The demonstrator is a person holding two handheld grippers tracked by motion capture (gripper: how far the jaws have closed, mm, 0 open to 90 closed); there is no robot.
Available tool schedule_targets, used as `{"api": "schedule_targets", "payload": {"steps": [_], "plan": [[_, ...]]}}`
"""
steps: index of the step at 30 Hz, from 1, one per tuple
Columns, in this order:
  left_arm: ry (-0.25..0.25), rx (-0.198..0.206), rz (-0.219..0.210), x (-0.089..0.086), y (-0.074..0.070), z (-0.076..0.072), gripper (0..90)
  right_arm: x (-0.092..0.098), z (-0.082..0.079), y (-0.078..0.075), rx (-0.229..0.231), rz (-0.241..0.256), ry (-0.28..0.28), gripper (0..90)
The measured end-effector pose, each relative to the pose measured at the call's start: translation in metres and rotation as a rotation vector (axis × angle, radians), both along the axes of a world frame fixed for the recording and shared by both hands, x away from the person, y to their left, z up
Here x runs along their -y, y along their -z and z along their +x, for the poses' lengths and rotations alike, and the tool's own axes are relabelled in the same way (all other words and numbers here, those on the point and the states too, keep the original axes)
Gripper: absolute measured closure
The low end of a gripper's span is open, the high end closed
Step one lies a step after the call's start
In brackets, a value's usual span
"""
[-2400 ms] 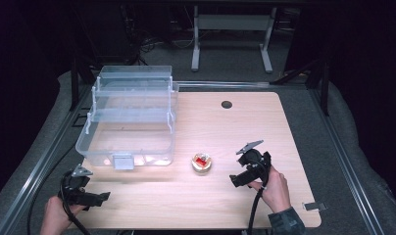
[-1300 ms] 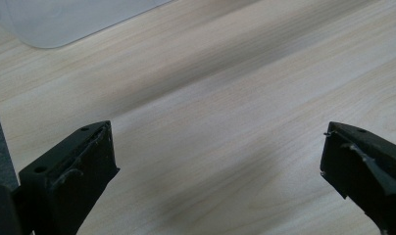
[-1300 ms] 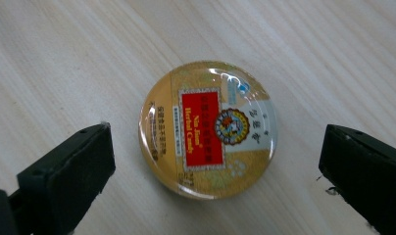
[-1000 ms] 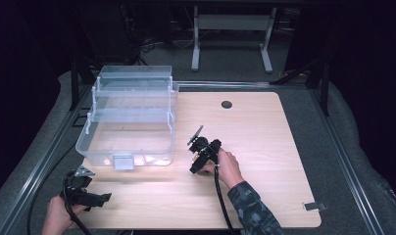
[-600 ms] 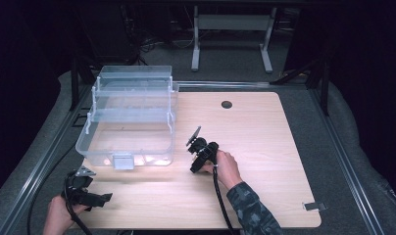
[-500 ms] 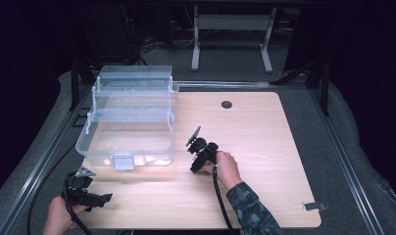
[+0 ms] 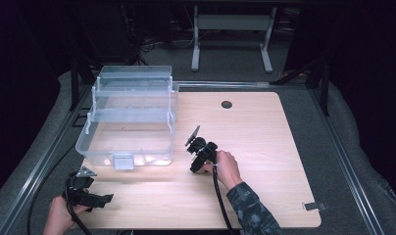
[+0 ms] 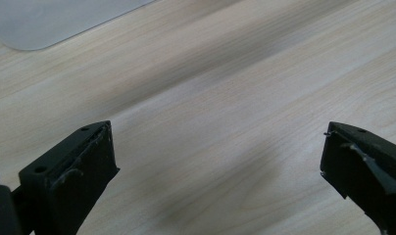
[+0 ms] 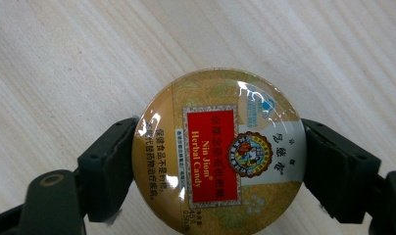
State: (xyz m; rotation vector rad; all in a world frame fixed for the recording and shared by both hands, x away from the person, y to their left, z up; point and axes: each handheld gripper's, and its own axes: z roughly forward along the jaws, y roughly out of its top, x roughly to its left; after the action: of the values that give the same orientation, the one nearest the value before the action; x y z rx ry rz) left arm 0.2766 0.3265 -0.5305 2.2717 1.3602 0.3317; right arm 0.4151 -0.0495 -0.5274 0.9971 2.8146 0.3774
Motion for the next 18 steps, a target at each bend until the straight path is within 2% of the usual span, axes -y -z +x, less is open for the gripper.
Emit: {"api": "schedule_targets", "payload": {"steps": [5,18], "plan": [[0.0,0.001,0.002,0.0,0.0,0.0,0.2,0.009,-0.003,-0.01,0.015,-0.003,0.011,19.8],[0.014,-0.004,0.004,0.003,0.0,0.001,0.2,0.029,-0.007,-0.023,0.028,-0.008,0.048,19.8]]}}
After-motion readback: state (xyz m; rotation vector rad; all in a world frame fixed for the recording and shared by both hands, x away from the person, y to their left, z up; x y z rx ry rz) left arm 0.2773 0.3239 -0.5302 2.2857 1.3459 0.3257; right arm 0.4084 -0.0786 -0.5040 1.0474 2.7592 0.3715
